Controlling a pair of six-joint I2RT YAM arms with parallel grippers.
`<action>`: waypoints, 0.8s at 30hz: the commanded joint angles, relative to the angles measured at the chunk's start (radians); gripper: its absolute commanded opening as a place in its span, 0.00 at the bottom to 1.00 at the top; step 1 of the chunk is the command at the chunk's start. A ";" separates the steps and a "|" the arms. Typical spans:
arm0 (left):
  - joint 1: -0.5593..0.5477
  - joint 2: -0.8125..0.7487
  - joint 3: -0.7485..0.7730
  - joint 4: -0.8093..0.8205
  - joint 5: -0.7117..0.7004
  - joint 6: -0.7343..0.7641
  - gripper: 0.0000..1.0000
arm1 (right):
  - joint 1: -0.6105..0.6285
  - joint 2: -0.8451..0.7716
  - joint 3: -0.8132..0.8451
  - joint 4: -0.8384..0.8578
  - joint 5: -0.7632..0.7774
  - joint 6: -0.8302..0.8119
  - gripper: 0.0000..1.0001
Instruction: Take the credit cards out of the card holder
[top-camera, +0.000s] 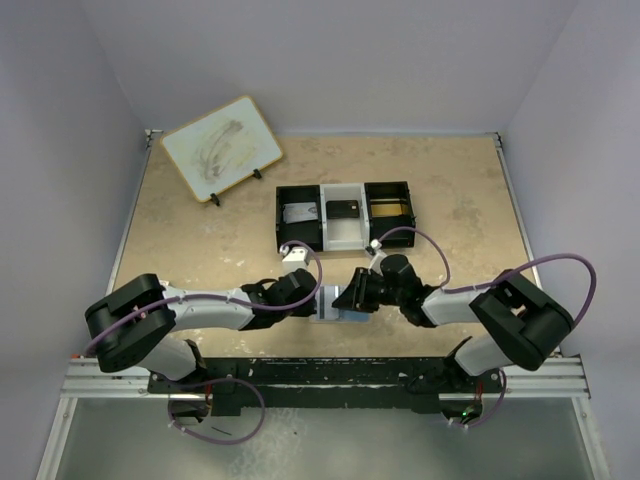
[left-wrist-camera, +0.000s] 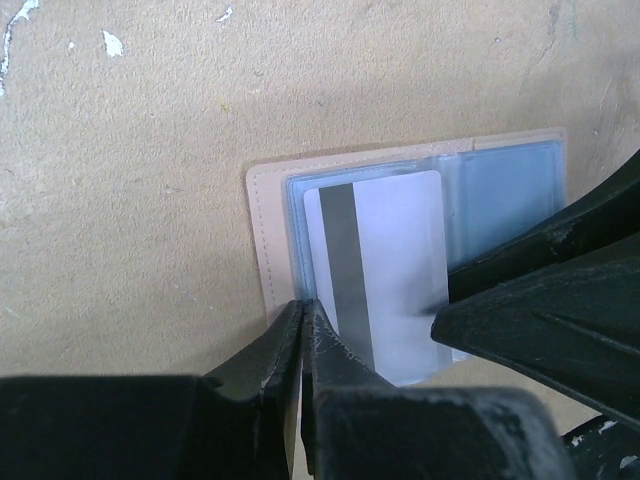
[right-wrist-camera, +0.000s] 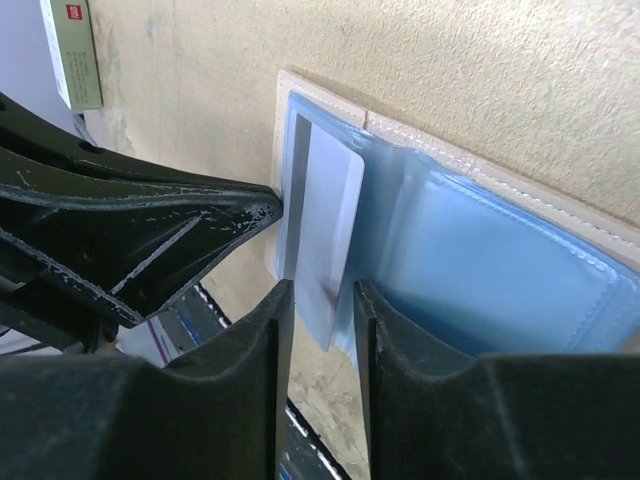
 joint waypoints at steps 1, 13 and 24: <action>-0.006 -0.018 -0.005 -0.026 -0.022 -0.010 0.00 | -0.005 0.015 -0.023 0.051 -0.018 0.006 0.27; -0.005 -0.064 -0.012 -0.058 -0.063 -0.007 0.00 | -0.012 -0.007 0.011 -0.024 0.010 -0.016 0.32; -0.006 -0.102 -0.037 -0.043 -0.064 -0.021 0.00 | -0.012 0.023 0.006 0.029 -0.027 -0.002 0.20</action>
